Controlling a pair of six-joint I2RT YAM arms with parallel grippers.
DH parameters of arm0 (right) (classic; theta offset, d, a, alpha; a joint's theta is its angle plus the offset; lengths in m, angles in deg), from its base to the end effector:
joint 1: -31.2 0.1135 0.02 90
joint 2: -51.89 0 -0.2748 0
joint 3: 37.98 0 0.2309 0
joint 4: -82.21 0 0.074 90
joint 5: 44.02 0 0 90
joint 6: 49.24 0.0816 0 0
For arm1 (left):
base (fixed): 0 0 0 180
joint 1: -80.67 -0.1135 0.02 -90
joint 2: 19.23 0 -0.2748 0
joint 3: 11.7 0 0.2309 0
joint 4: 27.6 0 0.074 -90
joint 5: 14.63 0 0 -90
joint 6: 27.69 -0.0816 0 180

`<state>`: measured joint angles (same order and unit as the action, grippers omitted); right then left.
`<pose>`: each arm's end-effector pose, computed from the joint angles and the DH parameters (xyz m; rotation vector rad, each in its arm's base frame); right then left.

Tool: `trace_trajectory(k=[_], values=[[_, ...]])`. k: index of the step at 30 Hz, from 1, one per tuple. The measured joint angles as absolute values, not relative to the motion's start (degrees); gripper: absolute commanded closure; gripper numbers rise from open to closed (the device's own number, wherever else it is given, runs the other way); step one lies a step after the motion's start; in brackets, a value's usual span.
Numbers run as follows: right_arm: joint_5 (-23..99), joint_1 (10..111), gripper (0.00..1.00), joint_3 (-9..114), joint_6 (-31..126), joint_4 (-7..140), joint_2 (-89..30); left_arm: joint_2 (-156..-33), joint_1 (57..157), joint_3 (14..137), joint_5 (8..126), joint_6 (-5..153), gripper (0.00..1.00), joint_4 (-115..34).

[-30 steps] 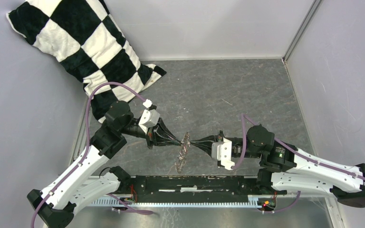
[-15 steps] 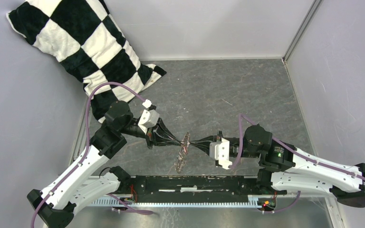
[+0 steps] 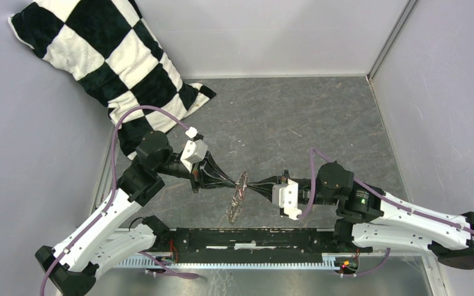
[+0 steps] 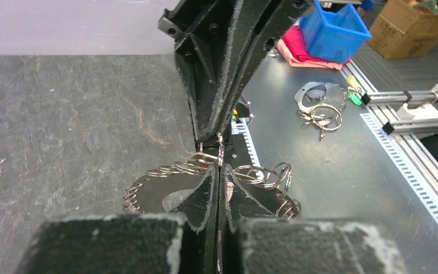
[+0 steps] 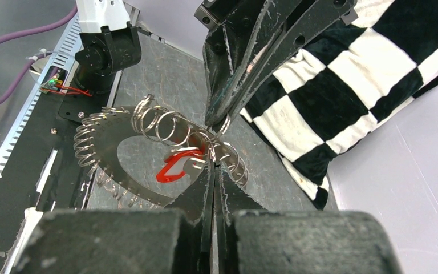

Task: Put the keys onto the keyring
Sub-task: Insert the key onto the keyring.

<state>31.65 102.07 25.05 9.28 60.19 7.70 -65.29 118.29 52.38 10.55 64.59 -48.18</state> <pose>0.0446 0.1902 0.3711 -1.4197 0.8886 0.7271 0.0797 -0.1546 0.3779 1.3512 1.1774 -1.4141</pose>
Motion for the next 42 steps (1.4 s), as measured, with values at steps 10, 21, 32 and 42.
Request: trace_trajectory(k=[10,21,32,42], values=[[35.59,102.07,0.99,21.07,8.8,63.34,11.4,-65.75,118.29,52.4,16.0,72.29,0.98,-47.68],[40.37,102.07,0.99,14.93,8.89,73.08,12.36,-66.75,118.29,52.4,18.29,79.67,0.98,-41.62],[43.19,102.07,1.0,12.07,9.94,83.01,12.84,-66.75,118.29,52.38,20.08,81.97,0.98,-38.28],[46.76,102.07,1.0,12.09,11.44,81.91,16.38,-69.31,118.29,52.81,21.59,79.7,0.98,-35.61]])
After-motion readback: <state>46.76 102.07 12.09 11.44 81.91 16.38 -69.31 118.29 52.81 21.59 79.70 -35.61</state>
